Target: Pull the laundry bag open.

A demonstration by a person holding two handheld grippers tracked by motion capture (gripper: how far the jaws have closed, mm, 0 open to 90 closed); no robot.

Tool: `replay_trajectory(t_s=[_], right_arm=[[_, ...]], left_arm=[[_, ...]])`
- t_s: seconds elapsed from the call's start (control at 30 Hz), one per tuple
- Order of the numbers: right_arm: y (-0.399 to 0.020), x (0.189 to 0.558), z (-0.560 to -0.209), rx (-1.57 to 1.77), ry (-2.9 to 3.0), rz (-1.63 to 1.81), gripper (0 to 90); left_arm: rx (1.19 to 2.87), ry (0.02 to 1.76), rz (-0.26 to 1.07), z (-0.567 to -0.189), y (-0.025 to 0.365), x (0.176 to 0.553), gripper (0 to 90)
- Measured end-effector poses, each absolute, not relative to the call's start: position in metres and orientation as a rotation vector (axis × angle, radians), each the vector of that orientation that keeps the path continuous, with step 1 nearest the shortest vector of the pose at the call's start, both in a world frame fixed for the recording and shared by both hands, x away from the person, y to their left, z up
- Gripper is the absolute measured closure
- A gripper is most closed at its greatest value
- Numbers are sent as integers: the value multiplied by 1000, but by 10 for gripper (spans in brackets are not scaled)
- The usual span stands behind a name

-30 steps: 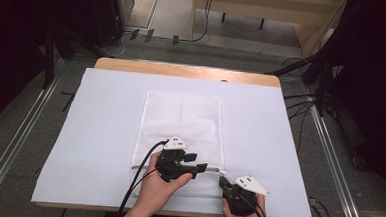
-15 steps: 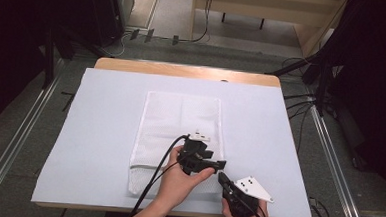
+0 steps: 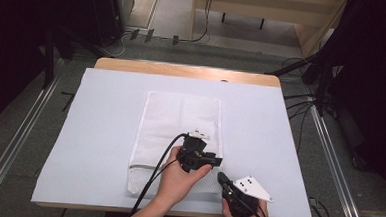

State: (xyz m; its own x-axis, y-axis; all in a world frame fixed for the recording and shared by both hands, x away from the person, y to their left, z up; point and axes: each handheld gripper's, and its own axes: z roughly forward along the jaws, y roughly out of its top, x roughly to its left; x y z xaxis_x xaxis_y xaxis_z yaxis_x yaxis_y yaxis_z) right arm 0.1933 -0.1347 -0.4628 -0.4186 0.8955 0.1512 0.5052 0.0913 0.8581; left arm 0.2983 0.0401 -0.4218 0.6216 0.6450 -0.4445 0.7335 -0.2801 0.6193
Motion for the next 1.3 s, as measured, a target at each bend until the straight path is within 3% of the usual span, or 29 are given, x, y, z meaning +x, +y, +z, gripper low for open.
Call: replay_trajectory(t_s=[0.47,1.07,1.3], right_arm=[[-134,193,-462,1346,1964,1251,900],[-129,187,-450,1269,1919,1235,900],[-129,187,-450,1264,1924,1237,900]], left_arm=[[1953,1076,-281,-430,57,303,844],[1997,984,-116,-426,75,284,885],[1986,1001,-113,-431,86,282,885]])
